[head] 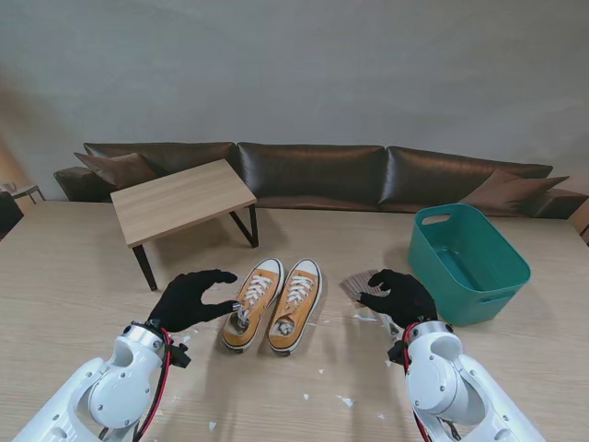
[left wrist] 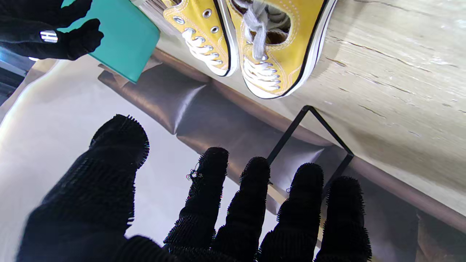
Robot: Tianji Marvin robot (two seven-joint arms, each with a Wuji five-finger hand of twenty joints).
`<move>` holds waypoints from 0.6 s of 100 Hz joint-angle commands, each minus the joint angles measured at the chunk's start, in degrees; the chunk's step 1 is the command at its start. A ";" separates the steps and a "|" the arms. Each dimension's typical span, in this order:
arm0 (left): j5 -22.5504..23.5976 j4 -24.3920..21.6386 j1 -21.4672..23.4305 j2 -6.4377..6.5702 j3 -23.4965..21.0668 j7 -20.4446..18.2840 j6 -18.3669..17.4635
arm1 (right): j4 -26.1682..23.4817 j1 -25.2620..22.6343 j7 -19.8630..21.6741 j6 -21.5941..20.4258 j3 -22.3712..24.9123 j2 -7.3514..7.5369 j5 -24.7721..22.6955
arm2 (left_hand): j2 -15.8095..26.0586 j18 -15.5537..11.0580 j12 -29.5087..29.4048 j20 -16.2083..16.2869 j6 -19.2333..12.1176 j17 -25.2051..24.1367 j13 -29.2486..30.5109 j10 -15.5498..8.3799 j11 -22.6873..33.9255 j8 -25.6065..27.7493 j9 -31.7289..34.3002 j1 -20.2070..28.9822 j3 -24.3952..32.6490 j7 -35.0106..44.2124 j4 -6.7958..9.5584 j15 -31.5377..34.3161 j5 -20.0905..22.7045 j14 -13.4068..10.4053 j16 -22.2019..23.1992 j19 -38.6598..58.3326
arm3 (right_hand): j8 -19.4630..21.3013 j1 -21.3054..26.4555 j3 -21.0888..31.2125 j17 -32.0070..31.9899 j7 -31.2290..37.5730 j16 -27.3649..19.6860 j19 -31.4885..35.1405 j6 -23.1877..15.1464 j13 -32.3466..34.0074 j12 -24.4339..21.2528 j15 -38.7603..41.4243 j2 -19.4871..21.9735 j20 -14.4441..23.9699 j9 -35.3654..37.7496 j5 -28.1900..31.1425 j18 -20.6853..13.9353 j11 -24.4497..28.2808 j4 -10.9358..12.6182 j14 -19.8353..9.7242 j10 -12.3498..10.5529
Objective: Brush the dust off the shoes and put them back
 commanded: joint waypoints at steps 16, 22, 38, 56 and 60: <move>-1.09 -0.78 0.78 -0.46 -0.65 -0.41 0.03 | 1.27 0.50 0.83 2.60 -1.50 0.09 -2.39 | 2.65 0.89 -0.47 0.14 0.76 0.28 -1.29 0.52 -0.32 -0.15 -1.15 1.62 -1.27 -0.62 1.84 -0.38 -0.34 0.28 -0.50 -2.73 | 2.78 0.70 2.68 -16.21 2.63 2.48 6.60 1.29 4.20 2.83 4.90 -5.97 -0.32 0.60 2.18 -1.20 3.87 -1.66 0.15 -1.32; -1.37 -0.87 0.81 -0.45 -0.70 -0.61 -0.01 | 2.10 1.02 0.75 3.61 -2.24 0.24 -4.24 | 2.66 0.98 -0.41 0.40 0.81 0.38 -1.04 0.58 -0.27 -0.13 -0.99 1.72 -1.28 -0.58 1.84 -0.27 -0.23 0.25 -0.41 -3.02 | 3.22 0.53 3.27 -14.97 3.33 3.13 7.97 2.19 5.34 3.25 6.63 -7.66 -0.21 1.61 3.24 -1.08 4.66 -2.00 -0.02 -1.12; -1.73 -0.90 0.86 -0.44 -0.88 -0.87 -0.45 | 3.85 2.69 1.17 6.35 -4.39 0.75 -8.59 | 2.70 1.09 -0.07 1.16 1.04 0.75 -0.49 0.92 0.13 -0.05 0.06 1.92 -1.26 -0.44 1.86 0.09 0.14 0.27 -0.10 -3.59 | 3.60 -0.84 4.90 -11.87 4.01 3.88 11.00 2.97 8.58 4.22 9.49 -10.85 -0.22 3.55 4.03 -1.07 6.14 -3.04 -1.08 -1.70; -1.63 -1.20 1.17 -0.45 -1.30 -0.72 -1.03 | 6.31 5.37 1.39 10.54 -7.33 1.26 -13.81 | 2.69 1.23 0.31 1.95 1.28 1.01 0.10 1.05 0.34 0.05 0.85 2.02 -1.19 -0.25 1.87 0.49 0.64 0.18 0.27 -3.93 | 4.25 -1.23 6.26 -7.51 5.44 5.15 15.03 2.75 12.92 5.58 13.18 -13.55 0.23 6.06 5.11 -1.33 7.91 -3.63 -2.64 -2.47; -1.64 -1.24 1.22 -0.46 -1.34 -0.66 -1.09 | 7.02 5.97 1.26 11.52 -7.98 1.23 -14.30 | 2.68 1.23 0.38 2.09 1.35 1.06 0.20 1.13 0.39 0.09 1.03 2.07 -1.14 -0.16 1.87 0.56 0.89 0.23 0.34 -3.97 | 4.38 -1.06 6.98 -6.50 5.76 5.66 16.48 2.92 13.97 5.99 14.44 -14.38 0.56 6.59 5.32 -1.39 8.40 -3.78 -2.92 -2.53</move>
